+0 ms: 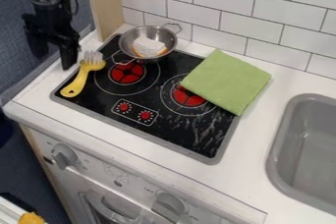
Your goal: Move the yellow brush on top of the green cloth
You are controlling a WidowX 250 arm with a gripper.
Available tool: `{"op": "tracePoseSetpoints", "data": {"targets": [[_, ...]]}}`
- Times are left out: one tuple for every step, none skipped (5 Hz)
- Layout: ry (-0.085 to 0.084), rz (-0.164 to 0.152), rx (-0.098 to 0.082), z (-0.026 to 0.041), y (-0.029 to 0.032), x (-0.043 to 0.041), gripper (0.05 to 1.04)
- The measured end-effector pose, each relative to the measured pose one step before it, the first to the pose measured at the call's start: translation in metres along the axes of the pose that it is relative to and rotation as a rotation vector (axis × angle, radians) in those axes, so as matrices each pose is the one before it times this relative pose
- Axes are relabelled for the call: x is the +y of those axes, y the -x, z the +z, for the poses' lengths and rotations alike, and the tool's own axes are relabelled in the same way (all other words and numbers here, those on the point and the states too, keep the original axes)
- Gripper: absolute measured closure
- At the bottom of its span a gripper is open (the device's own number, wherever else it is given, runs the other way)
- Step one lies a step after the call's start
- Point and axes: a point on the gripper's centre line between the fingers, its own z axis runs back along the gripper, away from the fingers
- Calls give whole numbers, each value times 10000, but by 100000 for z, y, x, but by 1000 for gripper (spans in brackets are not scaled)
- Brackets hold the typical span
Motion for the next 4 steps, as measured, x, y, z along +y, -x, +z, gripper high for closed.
{"op": "tracePoseSetpoints", "data": {"targets": [[50,-119,150,-726,178,-1389,85],[8,349,-80,662,767,-256,85],[248,747,-533,994,653,147,84],[450,-90,-162,12,80,-1149,84]]}}
